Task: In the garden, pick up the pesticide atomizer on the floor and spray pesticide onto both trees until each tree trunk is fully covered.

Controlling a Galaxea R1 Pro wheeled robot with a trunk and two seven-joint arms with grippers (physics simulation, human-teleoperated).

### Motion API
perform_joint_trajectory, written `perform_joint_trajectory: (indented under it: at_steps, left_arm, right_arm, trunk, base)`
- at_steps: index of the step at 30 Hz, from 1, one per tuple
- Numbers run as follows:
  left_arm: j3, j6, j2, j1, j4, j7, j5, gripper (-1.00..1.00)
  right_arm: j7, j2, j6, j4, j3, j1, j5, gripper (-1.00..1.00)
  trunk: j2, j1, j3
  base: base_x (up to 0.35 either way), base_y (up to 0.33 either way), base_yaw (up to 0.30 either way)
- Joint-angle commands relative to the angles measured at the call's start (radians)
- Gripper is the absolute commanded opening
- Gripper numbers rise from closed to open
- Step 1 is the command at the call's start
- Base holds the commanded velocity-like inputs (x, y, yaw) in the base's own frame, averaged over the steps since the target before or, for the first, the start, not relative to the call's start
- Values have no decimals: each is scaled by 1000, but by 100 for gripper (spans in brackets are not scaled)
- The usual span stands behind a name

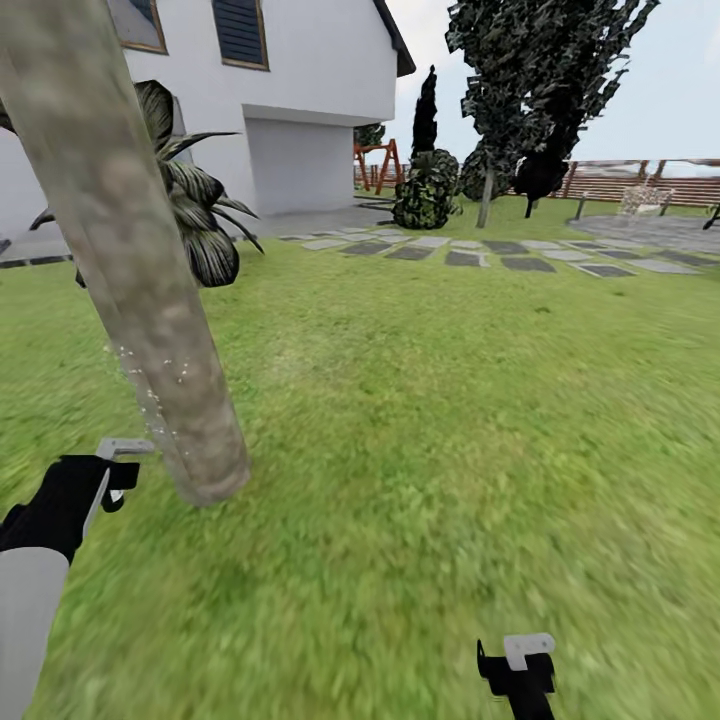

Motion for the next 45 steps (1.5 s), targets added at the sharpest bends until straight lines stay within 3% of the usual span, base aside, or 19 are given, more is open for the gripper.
perform_joint_trajectory:
  at_steps: [1,8,11,15,21,28,31,34,37,38,45]
  left_arm:
    - [3,4,-1,-1,-2,-10,-12,-100]
    - [6,3,-21,-1,-3,-8,-15,-100]
    - [9,3,-20,-1,-3,-8,-16,-100]
    - [49,1,-18,1,-2,-8,-17,-100]
    - [52,0,-17,4,3,-8,-20,-100]
    - [52,-5,-20,5,36,-8,-20,-100]
    - [52,-13,-21,11,97,-4,-22,-100]
    - [70,-101,-15,27,155,16,-18,-100]
    - [130,-200,-9,46,236,32,-17,-100]
    - [159,-241,-10,58,249,65,-17,-100]
    - [175,-264,-16,64,253,105,-17,-100]
  right_arm:
    - [-9,0,0,1,2,-1,10,100]
    - [-9,0,0,1,2,-1,11,100]
    - [-9,-1,0,1,2,-1,11,100]
    - [-9,0,0,1,2,-1,11,100]
    - [-9,0,0,1,2,-1,11,100]
    - [-8,0,0,1,2,-1,11,100]
    - [-6,0,0,1,3,-1,11,100]
    - [-6,0,0,1,3,-1,11,100]
    - [-6,-1,0,1,2,-1,11,100]
    - [-6,-1,0,1,2,-1,11,100]
    - [-9,0,0,1,3,-1,11,100]
  trunk:
    - [0,0,-1]
    - [0,0,-1]
    - [0,0,-1]
    - [0,0,-1]
    - [0,0,-1]
    - [0,0,-1]
    - [0,0,-1]
    - [0,0,-1]
    - [0,0,-1]
    - [0,0,-1]
    - [0,0,-1]
  base:
    - [198,-217,40]
    - [238,-182,5]
    - [229,-186,0]
    - [59,-254,10]
    - [3,-272,222]
    - [145,-250,181]
    - [196,-231,6]
    - [197,-231,1]
    - [198,-230,0]
    - [220,-212,0]
    - [223,-206,63]
